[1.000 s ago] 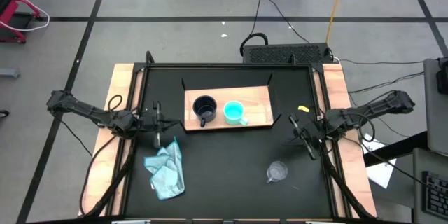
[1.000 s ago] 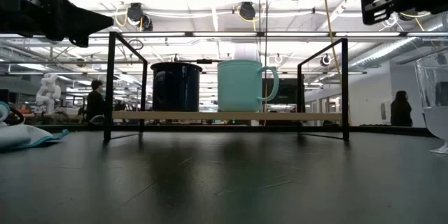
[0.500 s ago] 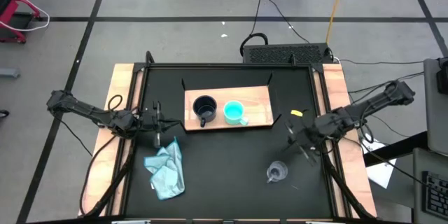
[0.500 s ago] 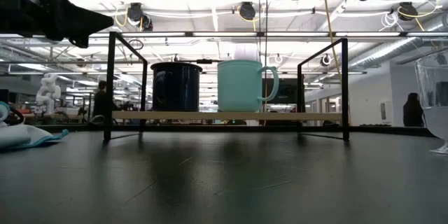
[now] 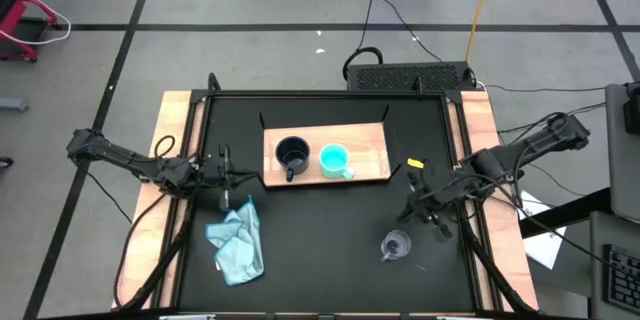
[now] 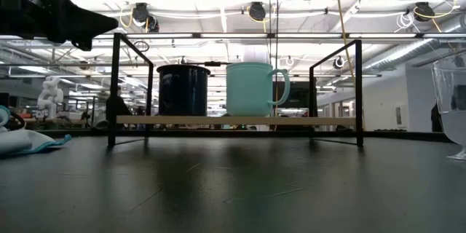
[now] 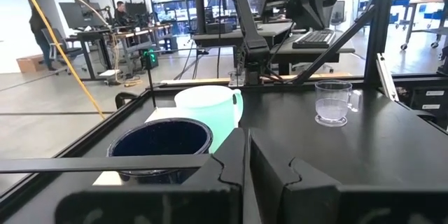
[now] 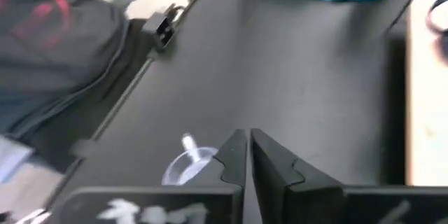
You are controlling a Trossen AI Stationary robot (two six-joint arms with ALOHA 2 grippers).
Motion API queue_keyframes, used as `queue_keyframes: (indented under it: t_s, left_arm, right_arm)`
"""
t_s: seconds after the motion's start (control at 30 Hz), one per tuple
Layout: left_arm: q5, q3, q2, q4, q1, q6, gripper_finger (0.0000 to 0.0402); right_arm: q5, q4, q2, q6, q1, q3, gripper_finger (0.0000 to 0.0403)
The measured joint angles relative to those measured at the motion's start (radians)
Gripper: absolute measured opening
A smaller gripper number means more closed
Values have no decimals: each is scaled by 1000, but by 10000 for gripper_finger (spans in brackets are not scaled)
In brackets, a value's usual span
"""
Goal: Stack small to large cups/mugs on shelf
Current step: Put the transparent mug to the right of the light blue mug on the shelf
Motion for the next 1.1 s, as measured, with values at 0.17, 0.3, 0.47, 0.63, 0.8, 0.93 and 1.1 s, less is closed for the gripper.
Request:
queue_keyframes:
  t_s: [0.17,0.3,0.47,0.63,0.8,0.93,1.1]
  left_arm:
    - [0,0,0,-11,0,-3,24]
    - [0,0,0,-16,0,-7,24]
    - [0,0,0,-16,0,-8,24]
    - [0,0,0,-16,0,-13,24]
    - [0,0,0,-23,0,-30,24]
    - [0,0,0,-25,0,-30,24]
    - [0,0,0,-25,0,-30,24]
  right_arm:
    - [-1,-55,49,122,0,6,65]
    - [-1,-133,98,225,0,6,110]
    - [-1,-159,151,277,0,6,158]
    - [-1,-159,207,230,0,6,185]
    - [-1,-161,280,212,0,6,189]
    - [-3,-181,325,222,0,6,189]
    - [-4,-196,349,252,0,6,189]
